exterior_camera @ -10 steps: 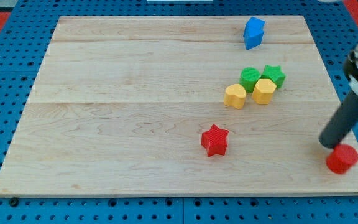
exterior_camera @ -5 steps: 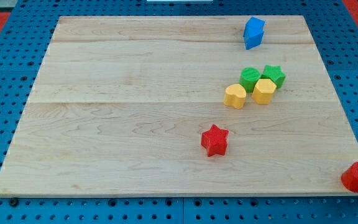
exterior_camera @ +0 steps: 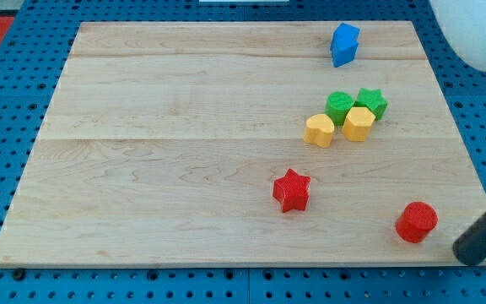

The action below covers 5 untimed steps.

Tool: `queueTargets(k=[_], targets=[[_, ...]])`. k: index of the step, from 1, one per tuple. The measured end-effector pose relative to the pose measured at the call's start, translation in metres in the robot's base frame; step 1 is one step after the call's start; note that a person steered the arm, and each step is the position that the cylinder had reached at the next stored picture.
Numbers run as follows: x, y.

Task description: Push the red circle towards the left of the board

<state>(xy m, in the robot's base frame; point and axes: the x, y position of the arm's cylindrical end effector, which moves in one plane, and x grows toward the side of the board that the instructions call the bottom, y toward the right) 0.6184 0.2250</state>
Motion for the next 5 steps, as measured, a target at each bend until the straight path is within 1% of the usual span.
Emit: queueTargets(k=[1,2,3,4,5], targets=[[-0.001,-0.067],[-0.007,-0.059],[-0.008,0.006],[-0.024,0.001],[-0.009,0.001]])
